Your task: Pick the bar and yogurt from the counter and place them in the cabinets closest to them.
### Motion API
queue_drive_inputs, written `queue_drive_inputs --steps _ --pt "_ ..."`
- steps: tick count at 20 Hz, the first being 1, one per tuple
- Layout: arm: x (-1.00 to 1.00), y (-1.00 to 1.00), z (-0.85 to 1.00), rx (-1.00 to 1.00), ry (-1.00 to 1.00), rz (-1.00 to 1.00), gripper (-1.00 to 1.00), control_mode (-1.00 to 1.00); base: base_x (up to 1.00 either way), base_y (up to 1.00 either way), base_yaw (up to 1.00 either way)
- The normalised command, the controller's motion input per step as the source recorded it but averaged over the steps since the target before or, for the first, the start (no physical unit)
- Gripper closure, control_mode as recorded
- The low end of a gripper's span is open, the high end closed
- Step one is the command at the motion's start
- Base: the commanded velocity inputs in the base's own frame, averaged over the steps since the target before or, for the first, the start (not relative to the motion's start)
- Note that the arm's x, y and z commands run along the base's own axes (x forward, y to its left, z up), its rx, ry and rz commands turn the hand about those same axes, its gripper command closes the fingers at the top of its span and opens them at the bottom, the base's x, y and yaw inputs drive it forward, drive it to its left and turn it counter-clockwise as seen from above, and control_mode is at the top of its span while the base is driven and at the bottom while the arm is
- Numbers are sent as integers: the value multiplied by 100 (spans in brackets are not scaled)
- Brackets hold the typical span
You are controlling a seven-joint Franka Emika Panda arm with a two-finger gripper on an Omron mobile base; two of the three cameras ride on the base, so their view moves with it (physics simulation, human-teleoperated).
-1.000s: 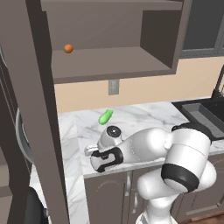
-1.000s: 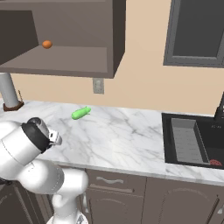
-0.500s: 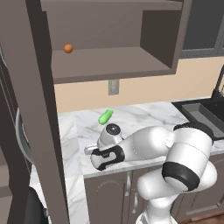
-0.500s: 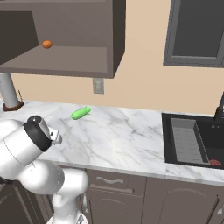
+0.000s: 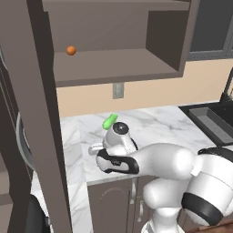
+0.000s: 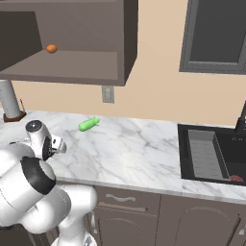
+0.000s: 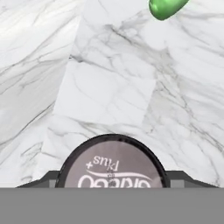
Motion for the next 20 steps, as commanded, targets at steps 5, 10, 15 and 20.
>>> queue_drive_inputs --steps 5,10,15,20 --pt "-15 0 64 0 0 -5 100 -100 0 0 0" --pt "-23 0 62 0 0 -6 100 -100 0 0 0" --pt "-33 -4 53 0 0 -9 100 -100 0 0 0" --pt "-47 -14 48 0 0 -8 100 -100 0 0 0"
